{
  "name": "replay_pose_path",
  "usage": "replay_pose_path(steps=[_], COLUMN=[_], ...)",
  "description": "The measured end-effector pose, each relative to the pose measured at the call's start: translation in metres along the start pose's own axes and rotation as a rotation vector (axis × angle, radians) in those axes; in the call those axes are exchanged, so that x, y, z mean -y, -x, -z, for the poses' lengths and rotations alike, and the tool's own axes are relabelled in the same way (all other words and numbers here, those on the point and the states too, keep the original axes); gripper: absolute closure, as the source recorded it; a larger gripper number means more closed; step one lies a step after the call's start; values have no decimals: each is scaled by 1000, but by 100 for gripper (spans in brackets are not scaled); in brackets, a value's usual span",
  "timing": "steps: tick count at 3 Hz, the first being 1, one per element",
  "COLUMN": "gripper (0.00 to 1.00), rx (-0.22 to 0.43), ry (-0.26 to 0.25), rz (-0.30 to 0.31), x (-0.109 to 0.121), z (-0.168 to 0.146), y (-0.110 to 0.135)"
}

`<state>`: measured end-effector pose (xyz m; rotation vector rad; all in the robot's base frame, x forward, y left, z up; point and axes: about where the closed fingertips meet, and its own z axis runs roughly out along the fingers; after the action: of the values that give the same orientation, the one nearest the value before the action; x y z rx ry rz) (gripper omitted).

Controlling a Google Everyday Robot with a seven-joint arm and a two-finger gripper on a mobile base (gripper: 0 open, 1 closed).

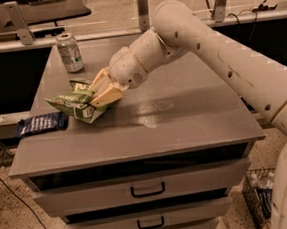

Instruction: Move green jalapeno chip bag near rxbar blueberry

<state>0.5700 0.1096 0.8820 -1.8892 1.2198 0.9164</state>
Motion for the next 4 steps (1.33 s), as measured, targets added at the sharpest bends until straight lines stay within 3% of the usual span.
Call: replay_pose_path(steps=[2, 3, 4], gripper=[13, 0, 0], rx=[-17, -45, -95], ry=[27, 30, 18], rz=[12, 31, 70], x=[-4, -5, 2], z=[-16, -8, 15], y=[-10, -12, -7])
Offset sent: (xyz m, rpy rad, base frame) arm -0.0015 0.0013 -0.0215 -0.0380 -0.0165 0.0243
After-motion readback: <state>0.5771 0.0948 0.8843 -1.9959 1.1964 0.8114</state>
